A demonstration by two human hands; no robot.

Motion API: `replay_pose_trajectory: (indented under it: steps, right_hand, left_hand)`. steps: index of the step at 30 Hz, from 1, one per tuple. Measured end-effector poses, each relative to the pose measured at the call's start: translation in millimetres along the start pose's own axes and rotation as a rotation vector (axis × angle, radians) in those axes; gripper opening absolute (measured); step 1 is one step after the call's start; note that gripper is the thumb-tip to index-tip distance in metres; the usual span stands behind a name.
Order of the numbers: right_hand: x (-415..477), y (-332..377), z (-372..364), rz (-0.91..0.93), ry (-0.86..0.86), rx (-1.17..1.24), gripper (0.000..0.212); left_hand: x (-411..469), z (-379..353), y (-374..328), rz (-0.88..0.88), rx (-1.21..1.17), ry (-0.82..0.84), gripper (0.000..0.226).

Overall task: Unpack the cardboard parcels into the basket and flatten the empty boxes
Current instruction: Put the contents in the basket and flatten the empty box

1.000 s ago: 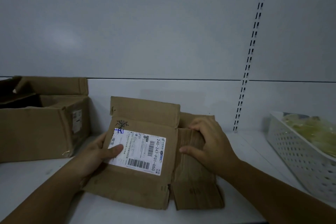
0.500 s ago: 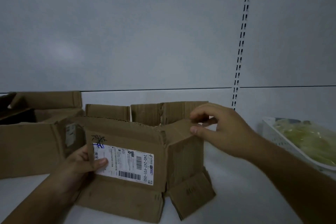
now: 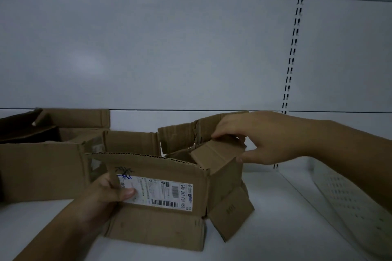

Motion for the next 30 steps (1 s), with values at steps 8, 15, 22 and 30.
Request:
replay_pose_trajectory:
  steps: [8, 15, 22, 30]
  right_hand:
    - [14.4, 2.8, -16.4, -0.050, 0.179, -0.084, 0.066]
    - [29.6, -16.0, -10.3, -0.165, 0.083, -0.055, 0.054]
    - [14.7, -89.4, -32.4, -0.612, -0.313, 0.314, 0.080]
    - [9.4, -81.6, -131.1, -0.847, 0.015, 1.465, 0.057]
  left_hand:
    - [3.6, 1.4, 3.0, -0.016, -0.020, 0.017, 0.033]
    - [4.0, 5.7, 11.4, 0.020, -0.029, -0.005, 0.040]
    - [8.8, 5.3, 16.8, 0.028, -0.069, -0.058, 0.035]
    - [6.4, 7.3, 36.0, 0.219, -0.176, -0.108, 0.042]
Point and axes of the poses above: each hand's wrist, its own x-axis towards the middle knuckle, its own z-axis out of the back of the hand, y = z × x, the point moved 10 cm from there along x, towards the middle knuckle, and after that the axes turned 12 degrees about -z, right-handed, at the moved point
